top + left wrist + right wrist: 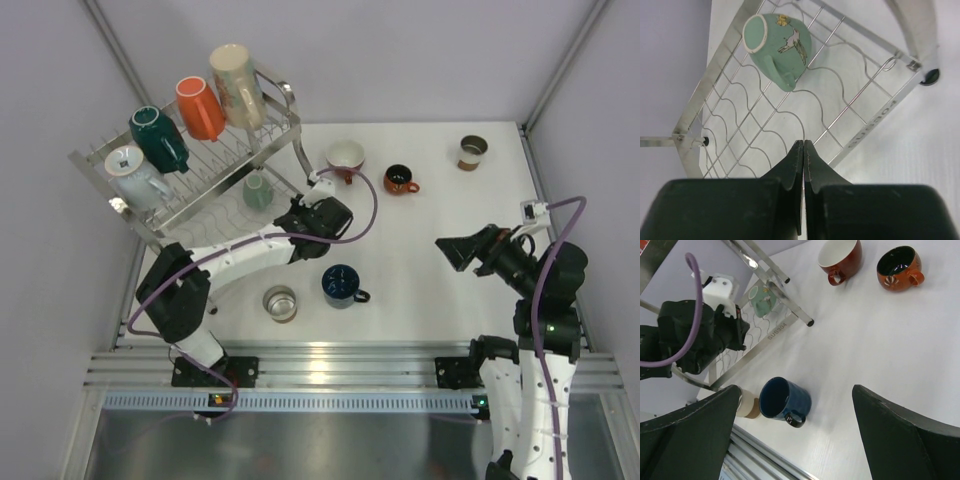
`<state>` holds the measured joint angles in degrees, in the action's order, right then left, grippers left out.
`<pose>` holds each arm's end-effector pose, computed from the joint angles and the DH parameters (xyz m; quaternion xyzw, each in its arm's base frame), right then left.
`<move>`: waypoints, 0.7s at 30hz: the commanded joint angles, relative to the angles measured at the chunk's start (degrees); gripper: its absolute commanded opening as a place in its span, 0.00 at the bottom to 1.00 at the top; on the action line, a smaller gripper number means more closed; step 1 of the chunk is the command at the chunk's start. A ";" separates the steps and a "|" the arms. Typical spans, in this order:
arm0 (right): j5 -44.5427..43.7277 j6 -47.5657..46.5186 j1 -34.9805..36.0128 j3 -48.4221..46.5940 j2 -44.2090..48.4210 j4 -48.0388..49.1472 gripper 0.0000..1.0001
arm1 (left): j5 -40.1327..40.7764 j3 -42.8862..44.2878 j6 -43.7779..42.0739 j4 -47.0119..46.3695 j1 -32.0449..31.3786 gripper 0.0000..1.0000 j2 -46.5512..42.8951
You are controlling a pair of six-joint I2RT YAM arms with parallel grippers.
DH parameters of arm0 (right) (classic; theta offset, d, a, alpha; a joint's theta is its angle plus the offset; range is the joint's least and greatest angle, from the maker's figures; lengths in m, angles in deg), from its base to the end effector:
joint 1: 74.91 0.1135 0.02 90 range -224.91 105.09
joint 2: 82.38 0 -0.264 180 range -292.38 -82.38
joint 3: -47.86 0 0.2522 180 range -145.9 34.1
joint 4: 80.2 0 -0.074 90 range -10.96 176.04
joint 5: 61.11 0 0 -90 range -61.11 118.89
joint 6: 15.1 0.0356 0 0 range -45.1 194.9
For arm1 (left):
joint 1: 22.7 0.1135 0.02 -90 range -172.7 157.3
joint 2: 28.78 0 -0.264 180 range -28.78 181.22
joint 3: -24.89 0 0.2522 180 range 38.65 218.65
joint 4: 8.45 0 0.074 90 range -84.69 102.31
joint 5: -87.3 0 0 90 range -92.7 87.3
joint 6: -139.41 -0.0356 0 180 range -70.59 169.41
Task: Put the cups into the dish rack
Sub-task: Place the cup upside down on the dish rack, then grab a cup with the right arm
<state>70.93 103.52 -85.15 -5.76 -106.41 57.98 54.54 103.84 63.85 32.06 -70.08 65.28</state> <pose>0.0991 0.0063 0.3243 0.0294 0.7601 0.3692 0.5339 0.2488 -0.2261 0.2341 0.1020 0.8443 0.2593 0.4577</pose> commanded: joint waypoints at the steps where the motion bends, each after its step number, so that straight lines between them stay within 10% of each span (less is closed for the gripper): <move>1: -0.03 0.03 0.75 -1.36 -0.58 2.04 0.95 | 5.07 4.06 1.39 3.67 -2.45 0.00 -3.53; 21: -6.09 0.82 0.83 0.65 -4.01 3.44 0.93 | -9.77 31.13 -7.58 8.76 -1.76 0.00 13.59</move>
<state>66.30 104.65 -85.13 -5.58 -110.65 58.35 46.71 131.20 56.94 37.19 -73.88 77.13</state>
